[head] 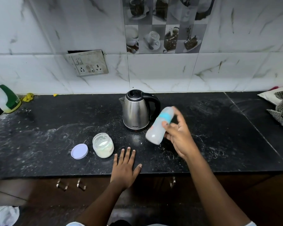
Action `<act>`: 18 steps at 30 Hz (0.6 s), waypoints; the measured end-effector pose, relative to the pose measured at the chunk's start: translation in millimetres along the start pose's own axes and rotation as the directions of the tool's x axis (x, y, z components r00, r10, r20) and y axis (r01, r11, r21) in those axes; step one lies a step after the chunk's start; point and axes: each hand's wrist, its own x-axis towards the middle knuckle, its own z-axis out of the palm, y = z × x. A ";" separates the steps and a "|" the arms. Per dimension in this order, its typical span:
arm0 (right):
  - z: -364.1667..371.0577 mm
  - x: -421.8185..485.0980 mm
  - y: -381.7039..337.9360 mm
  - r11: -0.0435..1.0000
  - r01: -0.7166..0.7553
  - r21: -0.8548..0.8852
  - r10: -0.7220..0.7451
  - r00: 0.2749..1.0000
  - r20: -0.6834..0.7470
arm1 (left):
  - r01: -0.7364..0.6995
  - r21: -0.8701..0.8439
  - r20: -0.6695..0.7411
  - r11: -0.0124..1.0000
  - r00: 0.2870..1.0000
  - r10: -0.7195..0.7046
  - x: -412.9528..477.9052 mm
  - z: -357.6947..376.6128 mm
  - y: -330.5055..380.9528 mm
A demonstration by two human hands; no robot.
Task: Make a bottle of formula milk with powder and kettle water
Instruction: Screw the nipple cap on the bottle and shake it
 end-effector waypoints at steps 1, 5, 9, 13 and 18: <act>1.9 -2.2 -0.3 0.998 -0.024 -0.061 0.029 0.996 0.079 | 0.000 -0.003 -0.003 1.000 1.000 0.000 0.2 -0.1 -0.6; 3.5 -1.6 4.0 1.000 0.010 0.013 -0.010 0.999 -0.030 | 0.008 -0.004 0.003 1.000 1.000 -0.008 -0.3 -0.7 -0.6; 3.3 -2.4 0.9 0.994 -0.020 -0.105 0.032 0.993 0.116 | 0.006 -0.003 0.007 1.000 1.000 -0.006 -0.3 -0.9 -1.2; 2.4 0.2 2.2 0.999 0.045 0.012 -0.044 0.996 -0.076 | 0.016 0.000 0.003 1.000 1.000 -0.016 0.0 -0.4 -0.1; 7.7 -3.4 3.1 0.998 0.014 -0.061 -0.012 1.000 0.023 | 0.010 0.002 0.005 1.000 1.000 -0.010 -0.2 -1.3 -1.3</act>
